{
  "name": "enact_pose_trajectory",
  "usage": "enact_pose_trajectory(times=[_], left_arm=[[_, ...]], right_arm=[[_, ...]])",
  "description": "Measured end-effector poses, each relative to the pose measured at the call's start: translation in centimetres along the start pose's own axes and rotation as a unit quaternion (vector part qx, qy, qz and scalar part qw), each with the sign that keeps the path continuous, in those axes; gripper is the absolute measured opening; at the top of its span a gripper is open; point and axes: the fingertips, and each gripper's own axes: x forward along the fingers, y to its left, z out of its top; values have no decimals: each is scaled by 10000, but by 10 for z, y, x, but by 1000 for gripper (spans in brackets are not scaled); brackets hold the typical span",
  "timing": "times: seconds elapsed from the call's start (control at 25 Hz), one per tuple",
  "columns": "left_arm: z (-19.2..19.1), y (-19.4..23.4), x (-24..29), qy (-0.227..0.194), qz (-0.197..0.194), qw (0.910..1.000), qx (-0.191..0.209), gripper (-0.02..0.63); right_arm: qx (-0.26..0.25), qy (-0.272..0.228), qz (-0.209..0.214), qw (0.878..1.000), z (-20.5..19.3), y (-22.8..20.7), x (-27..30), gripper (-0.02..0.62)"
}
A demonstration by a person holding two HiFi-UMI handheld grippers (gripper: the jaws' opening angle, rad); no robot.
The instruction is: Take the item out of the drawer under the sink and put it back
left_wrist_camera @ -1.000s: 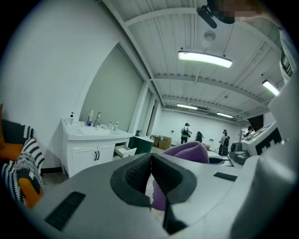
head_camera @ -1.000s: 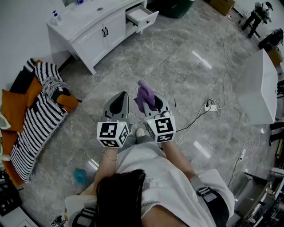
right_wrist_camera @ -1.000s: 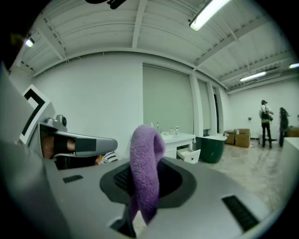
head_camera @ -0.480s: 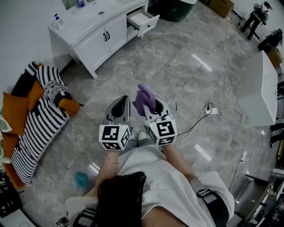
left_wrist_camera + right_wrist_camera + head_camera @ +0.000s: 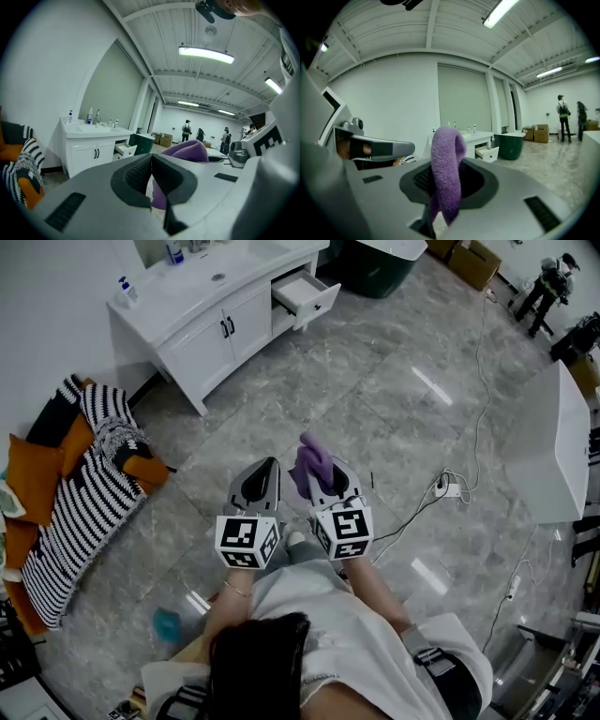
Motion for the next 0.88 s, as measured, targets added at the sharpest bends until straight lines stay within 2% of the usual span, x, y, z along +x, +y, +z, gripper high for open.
enact_pose_trajectory(times=[0.24,0.48,0.88], left_arm=[[-1,-6,11,56,6,10000,44,3],[-3,-6,30,81,-117,9998,156,3],[10,47,82,157,-159,9997,131,3]], right_arm=[[-110,169,158,9997,-7,-5,1,101],[-71,221,59,9997,-12,-15,13,101],[63,143,-100,9998,3,-30,78,101]])
